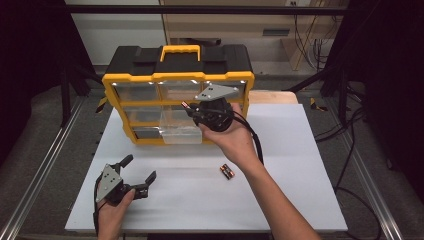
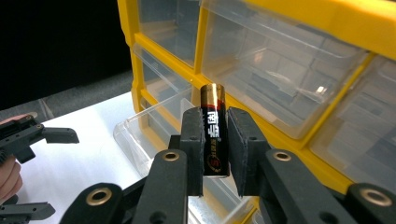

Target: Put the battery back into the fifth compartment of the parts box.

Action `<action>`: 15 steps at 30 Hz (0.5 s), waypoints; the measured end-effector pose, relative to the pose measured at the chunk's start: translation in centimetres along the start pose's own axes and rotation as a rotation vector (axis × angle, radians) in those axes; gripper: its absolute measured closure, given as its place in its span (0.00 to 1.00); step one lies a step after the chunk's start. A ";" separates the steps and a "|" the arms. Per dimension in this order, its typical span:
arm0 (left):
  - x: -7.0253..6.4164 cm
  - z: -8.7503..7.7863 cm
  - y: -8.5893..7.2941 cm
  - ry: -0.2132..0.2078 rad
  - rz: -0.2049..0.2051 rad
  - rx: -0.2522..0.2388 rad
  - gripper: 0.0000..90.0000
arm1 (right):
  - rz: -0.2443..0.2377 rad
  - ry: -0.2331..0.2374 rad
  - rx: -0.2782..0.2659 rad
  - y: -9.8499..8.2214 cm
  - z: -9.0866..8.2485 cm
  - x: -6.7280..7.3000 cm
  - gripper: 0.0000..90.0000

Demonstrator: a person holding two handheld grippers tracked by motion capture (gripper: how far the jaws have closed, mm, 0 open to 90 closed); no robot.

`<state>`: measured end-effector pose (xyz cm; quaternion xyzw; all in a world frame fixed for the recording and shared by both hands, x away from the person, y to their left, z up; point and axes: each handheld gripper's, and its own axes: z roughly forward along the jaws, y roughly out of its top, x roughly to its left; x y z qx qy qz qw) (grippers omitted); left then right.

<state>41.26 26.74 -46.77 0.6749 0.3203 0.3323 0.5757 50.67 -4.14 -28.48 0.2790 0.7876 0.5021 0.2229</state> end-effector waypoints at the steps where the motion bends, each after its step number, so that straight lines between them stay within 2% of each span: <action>1: 0.0 0.0 0.0 0.000 0.000 0.000 0.02 | -0.002 0.001 0.004 0.1 0.3 0.0 0.85; 5: 0.0 0.0 0.0 0.000 -0.001 -0.001 0.02 | 0.004 0.006 0.025 0.1 1.3 0.0 0.85; 8: 0.0 0.0 0.0 -0.001 -0.002 0.000 0.02 | 0.017 0.027 0.046 -0.1 2.1 0.1 0.84; 9: 0.0 0.0 0.0 -0.001 -0.002 0.001 0.02 | 0.009 0.033 0.051 -0.3 2.5 0.2 0.76; 11: 0.0 0.0 0.0 -0.002 -0.002 0.000 0.02 | 0.004 0.002 0.045 -0.5 2.6 0.4 0.62; 12: 0.0 0.0 0.0 -0.002 -0.002 0.000 0.02 | 0.003 -0.003 0.036 -0.5 2.5 0.4 0.59; 13: 0.0 0.0 0.0 -0.002 -0.001 0.000 0.02 | 0.019 -0.011 0.014 -0.6 2.2 0.4 0.51; 15: 0.0 0.1 -0.1 -0.002 -0.005 0.001 0.02 | 0.024 -0.033 0.003 -0.7 1.6 0.3 0.40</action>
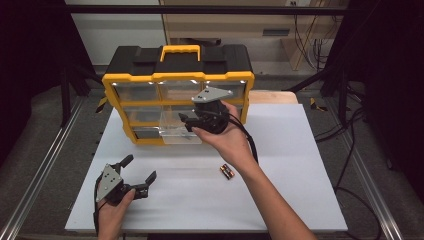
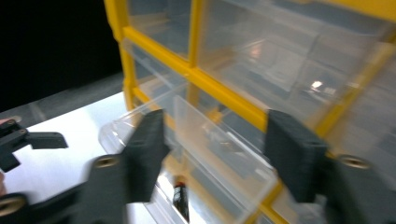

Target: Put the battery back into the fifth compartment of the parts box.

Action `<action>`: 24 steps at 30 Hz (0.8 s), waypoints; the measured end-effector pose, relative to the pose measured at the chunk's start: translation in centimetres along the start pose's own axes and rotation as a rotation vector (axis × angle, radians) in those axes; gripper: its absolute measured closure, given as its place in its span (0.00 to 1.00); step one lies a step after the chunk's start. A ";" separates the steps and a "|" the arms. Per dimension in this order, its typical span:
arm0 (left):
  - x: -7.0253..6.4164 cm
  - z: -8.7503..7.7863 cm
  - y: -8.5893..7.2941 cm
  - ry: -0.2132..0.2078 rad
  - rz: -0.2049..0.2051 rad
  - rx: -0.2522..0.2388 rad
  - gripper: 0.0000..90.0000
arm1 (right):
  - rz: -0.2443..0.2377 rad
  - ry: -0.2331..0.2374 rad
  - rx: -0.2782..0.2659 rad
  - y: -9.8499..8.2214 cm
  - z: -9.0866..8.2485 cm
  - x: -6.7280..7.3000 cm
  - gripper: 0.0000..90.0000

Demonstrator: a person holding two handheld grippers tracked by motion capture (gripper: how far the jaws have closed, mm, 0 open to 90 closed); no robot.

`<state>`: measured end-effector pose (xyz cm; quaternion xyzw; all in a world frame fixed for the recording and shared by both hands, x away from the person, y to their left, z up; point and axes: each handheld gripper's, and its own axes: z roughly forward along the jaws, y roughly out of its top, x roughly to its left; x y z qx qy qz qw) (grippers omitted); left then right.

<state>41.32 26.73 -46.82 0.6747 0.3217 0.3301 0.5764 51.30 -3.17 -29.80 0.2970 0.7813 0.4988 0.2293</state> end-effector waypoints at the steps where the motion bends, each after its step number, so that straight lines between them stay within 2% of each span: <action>1: 0.0 0.0 0.0 0.000 0.000 0.000 0.02 | 0.001 -0.011 -0.005 -0.1 -0.4 -0.1 0.36; 6: 0.0 0.0 0.0 0.004 0.001 0.000 0.02 | 0.013 -0.063 -0.033 -1.2 -3.0 -0.8 0.21; 9: -0.1 0.0 0.0 0.003 0.004 0.002 0.02 | 0.035 -0.085 -0.031 -2.1 -4.2 -1.3 0.18; 12: -0.2 0.0 0.0 0.001 0.010 0.004 0.02 | 0.042 -0.102 -0.008 -3.4 -5.1 -1.9 0.16; 16: -0.2 0.0 0.0 0.002 0.009 0.005 0.02 | 0.060 -0.104 0.022 -5.0 -5.6 -2.4 0.15; 24: -0.1 0.0 0.0 0.003 0.006 0.002 0.02 | 0.108 -0.109 0.085 -8.5 -5.4 -3.1 0.11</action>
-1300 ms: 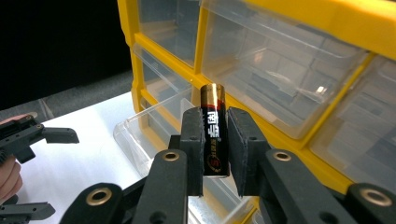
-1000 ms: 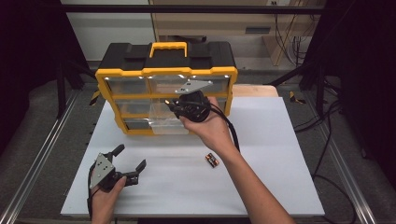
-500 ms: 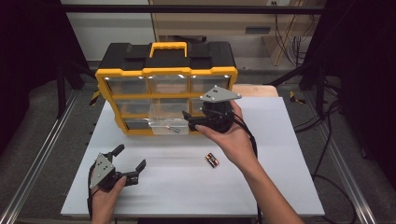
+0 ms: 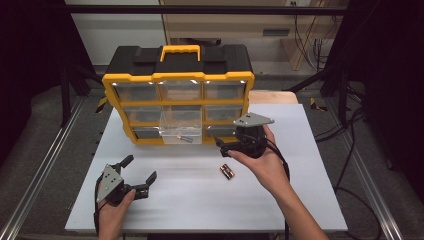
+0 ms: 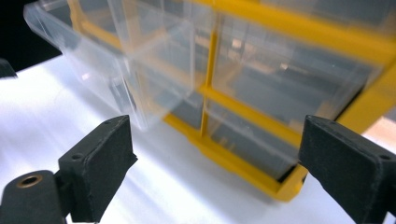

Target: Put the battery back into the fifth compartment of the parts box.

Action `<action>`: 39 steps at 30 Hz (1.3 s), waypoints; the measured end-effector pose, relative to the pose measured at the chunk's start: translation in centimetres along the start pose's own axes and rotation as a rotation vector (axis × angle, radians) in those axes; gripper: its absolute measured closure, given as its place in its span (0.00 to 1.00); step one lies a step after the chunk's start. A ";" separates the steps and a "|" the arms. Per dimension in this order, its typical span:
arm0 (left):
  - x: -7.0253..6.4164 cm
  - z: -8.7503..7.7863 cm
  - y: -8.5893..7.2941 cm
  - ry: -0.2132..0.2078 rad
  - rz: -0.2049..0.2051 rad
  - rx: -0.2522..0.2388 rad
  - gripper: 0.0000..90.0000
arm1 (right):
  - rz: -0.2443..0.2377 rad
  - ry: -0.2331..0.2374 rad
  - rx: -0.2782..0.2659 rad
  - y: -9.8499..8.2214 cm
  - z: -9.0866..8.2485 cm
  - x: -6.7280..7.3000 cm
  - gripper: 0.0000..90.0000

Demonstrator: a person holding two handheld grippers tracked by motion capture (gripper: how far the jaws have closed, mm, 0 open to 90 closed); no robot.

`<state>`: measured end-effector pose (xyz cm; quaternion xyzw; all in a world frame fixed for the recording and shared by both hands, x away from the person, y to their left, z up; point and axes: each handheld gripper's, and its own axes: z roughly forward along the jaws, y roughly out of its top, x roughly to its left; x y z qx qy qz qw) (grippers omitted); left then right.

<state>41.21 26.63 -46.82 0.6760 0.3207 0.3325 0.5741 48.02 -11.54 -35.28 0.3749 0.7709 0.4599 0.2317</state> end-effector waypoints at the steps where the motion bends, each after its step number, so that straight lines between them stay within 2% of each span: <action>1: 0.0 0.0 0.0 0.000 0.000 0.000 0.02 | 0.000 0.001 0.002 -0.3 0.1 -0.1 0.11; 8: 0.0 -0.1 0.0 0.002 0.001 -0.003 0.02 | 0.025 0.004 0.051 -3.2 0.7 -0.5 0.12; 17: 0.1 -0.1 0.0 0.007 0.000 -0.005 0.02 | 0.038 0.017 0.113 -5.7 1.1 -0.8 0.11; 20: 0.1 -0.1 0.0 0.008 0.001 -0.005 0.02 | 0.042 0.034 0.151 -6.6 1.1 -0.9 0.11; 28: 0.1 -0.1 0.0 0.010 -0.002 -0.007 0.02 | 0.073 0.039 0.181 -8.4 1.0 -1.6 0.12; 39: 0.2 -0.1 0.0 0.011 0.000 -0.006 0.02 | 0.080 0.046 0.213 -10.2 1.1 -1.8 0.15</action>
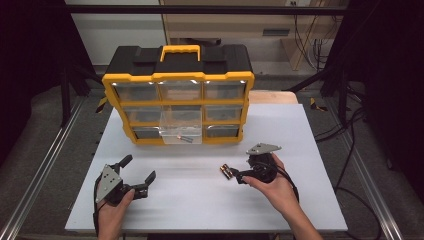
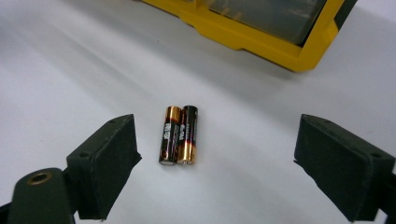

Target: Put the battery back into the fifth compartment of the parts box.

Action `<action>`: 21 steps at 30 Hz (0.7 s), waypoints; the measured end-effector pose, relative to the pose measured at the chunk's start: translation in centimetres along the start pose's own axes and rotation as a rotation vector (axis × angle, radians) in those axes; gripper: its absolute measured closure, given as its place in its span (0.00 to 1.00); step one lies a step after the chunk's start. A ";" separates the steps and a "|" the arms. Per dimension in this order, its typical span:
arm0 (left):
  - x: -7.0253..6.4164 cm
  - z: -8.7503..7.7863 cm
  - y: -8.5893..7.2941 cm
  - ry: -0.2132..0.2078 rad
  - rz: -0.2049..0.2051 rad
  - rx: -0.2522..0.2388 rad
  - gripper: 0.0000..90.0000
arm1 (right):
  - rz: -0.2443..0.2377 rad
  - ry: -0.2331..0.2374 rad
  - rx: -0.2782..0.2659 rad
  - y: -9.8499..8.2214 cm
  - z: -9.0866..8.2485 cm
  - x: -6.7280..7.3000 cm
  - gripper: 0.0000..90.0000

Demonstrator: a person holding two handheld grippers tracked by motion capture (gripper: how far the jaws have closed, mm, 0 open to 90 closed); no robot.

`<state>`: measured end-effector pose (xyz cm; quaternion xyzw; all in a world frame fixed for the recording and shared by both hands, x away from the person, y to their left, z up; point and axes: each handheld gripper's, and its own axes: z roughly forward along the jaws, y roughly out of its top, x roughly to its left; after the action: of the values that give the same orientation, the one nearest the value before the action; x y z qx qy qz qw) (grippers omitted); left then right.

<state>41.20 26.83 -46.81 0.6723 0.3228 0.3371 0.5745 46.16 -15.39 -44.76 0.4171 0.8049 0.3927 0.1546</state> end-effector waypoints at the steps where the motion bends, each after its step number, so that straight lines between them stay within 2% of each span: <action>1: 0.0 0.0 0.0 0.000 0.000 0.000 0.02 | 0.002 0.002 0.002 -0.1 0.1 0.0 0.15; 6: 0.0 0.0 0.0 0.001 0.000 -0.001 0.02 | 0.008 0.006 0.020 -0.8 0.6 0.1 0.22; 8: 0.0 0.0 0.0 0.002 0.000 0.000 0.02 | 0.008 0.014 0.025 -1.0 0.8 0.1 0.28; 11: 0.0 0.0 0.0 0.002 0.001 0.000 0.02 | 0.041 0.061 0.026 -1.2 1.3 0.3 0.38; 14: 0.0 -0.1 0.0 0.003 0.000 -0.001 0.02 | 0.023 0.048 0.021 -1.2 1.8 0.6 0.47; 15: 0.0 -0.1 0.0 0.003 0.001 -0.001 0.02 | 0.019 0.047 0.016 -1.2 2.0 0.7 0.52; 21: 0.1 -0.1 0.0 0.006 0.000 -0.003 0.02 | -0.004 0.037 0.005 -1.0 2.8 1.2 0.65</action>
<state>41.15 26.97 -46.74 0.6705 0.3241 0.3393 0.5747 46.45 -13.38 -47.24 0.4087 0.8093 0.3982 0.1394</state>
